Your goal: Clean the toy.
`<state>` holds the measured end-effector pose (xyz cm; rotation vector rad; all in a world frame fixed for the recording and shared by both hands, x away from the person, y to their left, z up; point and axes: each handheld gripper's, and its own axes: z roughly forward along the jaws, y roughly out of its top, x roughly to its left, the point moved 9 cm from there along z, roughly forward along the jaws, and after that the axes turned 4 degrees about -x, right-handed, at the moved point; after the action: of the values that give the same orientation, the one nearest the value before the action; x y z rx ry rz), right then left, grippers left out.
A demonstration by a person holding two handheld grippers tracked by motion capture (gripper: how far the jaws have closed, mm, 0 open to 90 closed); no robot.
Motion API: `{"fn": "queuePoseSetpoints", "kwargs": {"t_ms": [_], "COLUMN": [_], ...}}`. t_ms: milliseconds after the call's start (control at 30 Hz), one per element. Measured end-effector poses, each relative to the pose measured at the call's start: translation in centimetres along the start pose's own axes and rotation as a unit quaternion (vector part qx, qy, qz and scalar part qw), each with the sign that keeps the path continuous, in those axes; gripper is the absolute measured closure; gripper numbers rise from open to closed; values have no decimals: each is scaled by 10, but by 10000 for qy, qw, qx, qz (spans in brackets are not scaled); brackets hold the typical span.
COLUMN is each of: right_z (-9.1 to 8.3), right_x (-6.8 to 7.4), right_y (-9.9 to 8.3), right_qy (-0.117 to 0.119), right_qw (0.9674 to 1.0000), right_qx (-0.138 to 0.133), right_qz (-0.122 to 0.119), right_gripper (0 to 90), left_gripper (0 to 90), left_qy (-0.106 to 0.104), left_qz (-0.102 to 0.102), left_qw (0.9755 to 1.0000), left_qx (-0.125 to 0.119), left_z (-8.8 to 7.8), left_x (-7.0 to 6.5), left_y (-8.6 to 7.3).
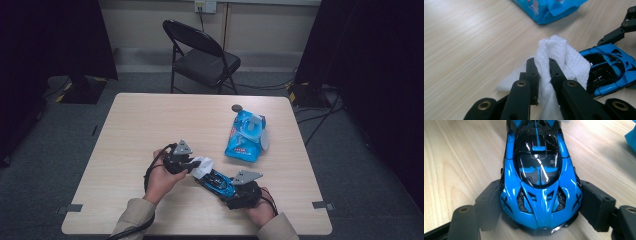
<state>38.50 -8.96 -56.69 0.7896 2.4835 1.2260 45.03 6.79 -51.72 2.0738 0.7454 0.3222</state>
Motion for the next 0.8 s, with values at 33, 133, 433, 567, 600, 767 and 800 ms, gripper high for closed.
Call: {"fn": "queuePoseSetpoints", "kwargs": {"t_ms": [33, 133, 433, 567, 600, 767, 800], "right_z": [0, 0, 0, -3, -3, -4, -4], "right_x": [0, 0, 0, -1, -1, -3, -2], "right_y": [0, 0, 0, -2, -3, -3, -2], "right_qy": [0, 4, 9, 71, 71, -35, -45], "right_qw": [10000, 10000, 10000, 10000, 10000, 9998, 9997], "right_qx": [0, 1, 9, 20, 30, 116, 141], "right_qz": [0, 0, 9, -35, -50, -148, -198], "right_gripper": [258, 257, 252, 237, 231, 177, 175], "left_gripper": [824, 824, 823, 823, 823, 823, 823], "left_qy": [0, 20, 86, 215, 218, 228, 218], "left_qz": [0, -154, -223, -253, -269, -325, -337], "left_qw": [10000, 9998, 9993, 9991, 9992, 9991, 9991], "left_qx": [0, -111, -282, -259, -198, -143, -120], "left_z": [0, -19, -49, -61, -63, -65, -65], "left_x": [0, 10, 18, 24, 24, 22, 22], "left_y": [0, 0, -11, -23, -31, -46, -48]}}
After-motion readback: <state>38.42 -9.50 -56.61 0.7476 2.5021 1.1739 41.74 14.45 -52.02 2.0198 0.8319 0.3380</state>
